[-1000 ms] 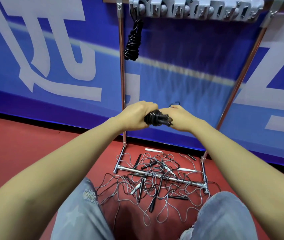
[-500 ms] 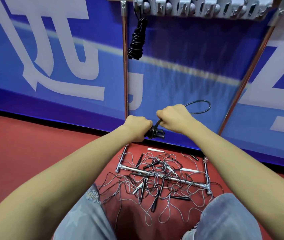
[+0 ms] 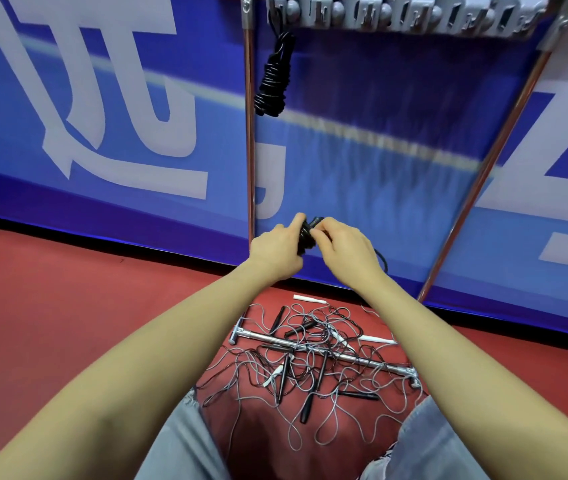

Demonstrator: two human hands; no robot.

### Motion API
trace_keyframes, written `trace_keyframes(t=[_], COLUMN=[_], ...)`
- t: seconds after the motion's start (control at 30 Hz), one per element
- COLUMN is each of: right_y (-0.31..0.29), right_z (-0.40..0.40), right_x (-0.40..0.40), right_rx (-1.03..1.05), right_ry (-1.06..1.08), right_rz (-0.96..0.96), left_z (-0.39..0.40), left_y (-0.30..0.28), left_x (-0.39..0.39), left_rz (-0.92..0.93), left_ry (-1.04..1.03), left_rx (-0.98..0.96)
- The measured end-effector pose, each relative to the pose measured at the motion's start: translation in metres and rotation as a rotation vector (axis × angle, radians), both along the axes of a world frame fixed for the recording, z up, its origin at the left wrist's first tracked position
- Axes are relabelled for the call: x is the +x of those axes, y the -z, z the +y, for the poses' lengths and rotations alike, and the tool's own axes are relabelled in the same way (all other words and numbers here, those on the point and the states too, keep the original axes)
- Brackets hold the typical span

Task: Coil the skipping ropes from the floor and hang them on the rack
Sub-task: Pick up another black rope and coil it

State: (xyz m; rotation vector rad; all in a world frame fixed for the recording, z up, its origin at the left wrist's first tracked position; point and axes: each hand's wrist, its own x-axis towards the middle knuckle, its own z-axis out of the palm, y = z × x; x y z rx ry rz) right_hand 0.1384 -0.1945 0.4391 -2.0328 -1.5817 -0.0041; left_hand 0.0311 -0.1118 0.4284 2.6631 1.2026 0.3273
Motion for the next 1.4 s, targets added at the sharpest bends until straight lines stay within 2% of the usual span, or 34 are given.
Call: trace_keyframes(t=[0.13,0.23,0.3,0.4,0.5,0.57,0.73,1.0,1.07,1.13,1.27,1.33,1.4], right_y=[0.001,-0.007,-0.01,-0.018,-0.024,-0.025,-0.022,-0.015,-0.013,-0.014,-0.017,-0.016,-0.016], right_z=[0.003,0.006,0.009,0.007,0.005,0.005,0.009,0.008,0.006,0.005,0.004,0.004,0.003], right_x=[-0.003,-0.005,-0.003,-0.002,-0.001,0.002,0.004,0.005,0.006,0.006,0.002,0.001,0.0], right_rx=[0.23,0.324,0.322,0.254,0.318,0.348,0.377,0.293,0.248,0.266,0.381,0.395,0.405], right_ry=[0.081,0.152,0.162,0.001,-0.062,-0.027,0.059,-0.058,-0.103,-0.106,-0.058,-0.06,-0.065], right_rz=[0.465,0.714,0.865,1.004,1.034,1.054,1.066,0.9,0.788,0.762,0.896,0.975,1.073], left_z=[-0.005,-0.009,-0.011,-0.012,-0.012,-0.01,-0.013,-0.015,-0.009,-0.01,-0.017,-0.017,-0.016], left_y=[-0.001,-0.005,-0.01,-0.014,-0.014,-0.011,-0.011,-0.013,-0.013,-0.013,-0.017,-0.018,-0.019], left_x=[0.005,0.007,0.006,0.006,0.01,0.012,0.012,0.013,0.01,0.009,0.009,0.012,0.014], left_rz=[-0.327,-0.564,-0.672,-0.754,-0.756,-0.668,-0.594,-0.514,-0.553,-0.638,-0.836,-0.877,-0.836], left_ry=[-0.042,-0.031,0.016,0.049,0.012,-0.028,0.019,-0.121,-0.123,-0.095,-0.038,-0.02,-0.027], left_rx=[-0.105,-0.252,-0.355,-0.426,-0.419,-0.329,-0.077,0.022,-0.013,-0.143,-0.459,-0.523,-0.513])
